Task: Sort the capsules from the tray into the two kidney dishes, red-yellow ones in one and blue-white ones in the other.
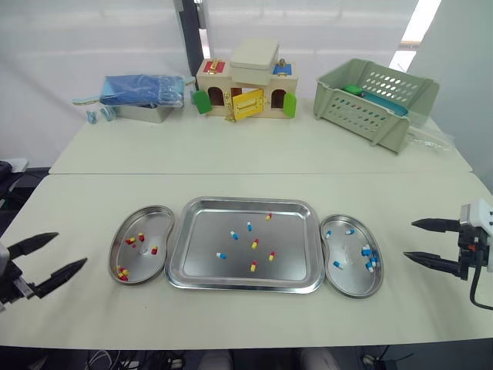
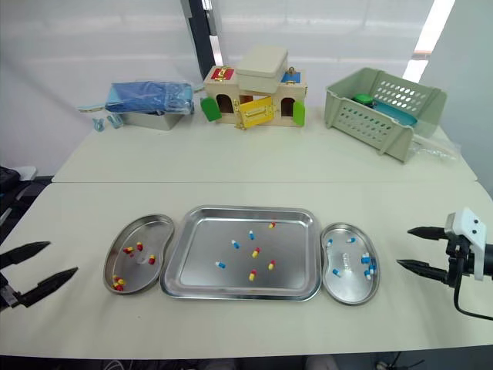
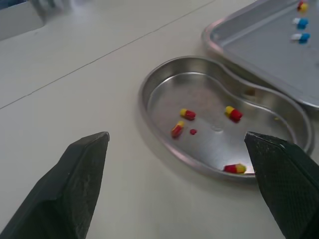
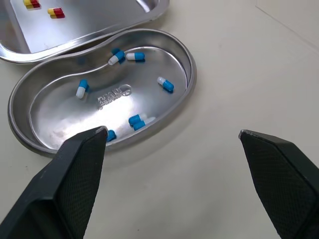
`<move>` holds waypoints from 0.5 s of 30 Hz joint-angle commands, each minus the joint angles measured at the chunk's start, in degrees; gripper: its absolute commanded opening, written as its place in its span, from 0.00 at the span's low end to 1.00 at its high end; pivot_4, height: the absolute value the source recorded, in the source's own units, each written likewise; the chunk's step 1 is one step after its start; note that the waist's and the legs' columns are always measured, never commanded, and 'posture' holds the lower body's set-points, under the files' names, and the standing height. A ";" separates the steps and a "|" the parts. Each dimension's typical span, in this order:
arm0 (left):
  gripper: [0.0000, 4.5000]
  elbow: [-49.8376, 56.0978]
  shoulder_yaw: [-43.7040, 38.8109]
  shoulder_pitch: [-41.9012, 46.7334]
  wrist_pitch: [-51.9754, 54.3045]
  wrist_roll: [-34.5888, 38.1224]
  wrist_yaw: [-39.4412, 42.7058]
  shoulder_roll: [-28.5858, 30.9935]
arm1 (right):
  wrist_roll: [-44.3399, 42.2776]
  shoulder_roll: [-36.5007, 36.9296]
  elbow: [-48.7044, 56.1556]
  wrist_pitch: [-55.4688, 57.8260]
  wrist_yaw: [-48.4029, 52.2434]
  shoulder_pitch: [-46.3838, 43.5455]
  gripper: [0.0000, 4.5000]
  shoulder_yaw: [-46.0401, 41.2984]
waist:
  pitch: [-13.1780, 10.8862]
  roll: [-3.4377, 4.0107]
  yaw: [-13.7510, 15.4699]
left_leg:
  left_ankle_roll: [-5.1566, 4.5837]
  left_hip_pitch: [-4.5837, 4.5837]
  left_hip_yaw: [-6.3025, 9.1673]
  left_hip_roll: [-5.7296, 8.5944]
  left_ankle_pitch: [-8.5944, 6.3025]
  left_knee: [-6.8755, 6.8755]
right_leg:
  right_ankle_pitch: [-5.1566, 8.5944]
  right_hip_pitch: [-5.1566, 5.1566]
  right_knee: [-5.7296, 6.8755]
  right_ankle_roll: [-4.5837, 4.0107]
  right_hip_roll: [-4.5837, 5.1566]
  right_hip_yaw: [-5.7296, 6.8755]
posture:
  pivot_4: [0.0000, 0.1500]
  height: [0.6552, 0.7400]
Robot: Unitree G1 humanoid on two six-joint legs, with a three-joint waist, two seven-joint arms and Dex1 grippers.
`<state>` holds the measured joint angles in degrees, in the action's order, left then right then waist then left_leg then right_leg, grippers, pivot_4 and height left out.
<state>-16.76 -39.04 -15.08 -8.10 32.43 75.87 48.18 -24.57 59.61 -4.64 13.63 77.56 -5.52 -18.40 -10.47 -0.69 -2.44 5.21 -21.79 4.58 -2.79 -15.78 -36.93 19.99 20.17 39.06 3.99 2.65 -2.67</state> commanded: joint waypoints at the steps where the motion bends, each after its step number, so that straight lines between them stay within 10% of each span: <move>1: 1.00 11.79 1.13 -6.72 -3.65 5.07 3.88 -8.59 | -4.49 0.15 10.65 5.66 -0.42 -5.06 0.99 3.71 | 0.02 0.12 -0.66 | 0.00 0.01 -0.06 0.00 0.00 0.00 | 0.00 -0.01 -0.02 0.01 0.02 -0.08 | 1.00 1.00; 15: 1.00 20.60 9.17 -15.32 -16.55 7.12 5.97 -28.77 | -7.14 -13.08 31.15 35.07 -17.15 -27.45 0.99 29.65 | 0.04 -0.13 0.62 | 0.01 -0.07 0.04 0.05 0.00 -0.09 | -0.02 -0.04 -0.04 0.03 0.10 0.10 | 1.00 1.00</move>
<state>2.37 -30.37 -29.43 -23.36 38.43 82.23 19.90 -32.59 48.12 24.64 46.65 63.77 -31.56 8.86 -10.43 -0.82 -1.82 5.22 -21.86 4.63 -2.74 -15.78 -37.01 19.97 20.14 39.03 4.02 2.74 -2.58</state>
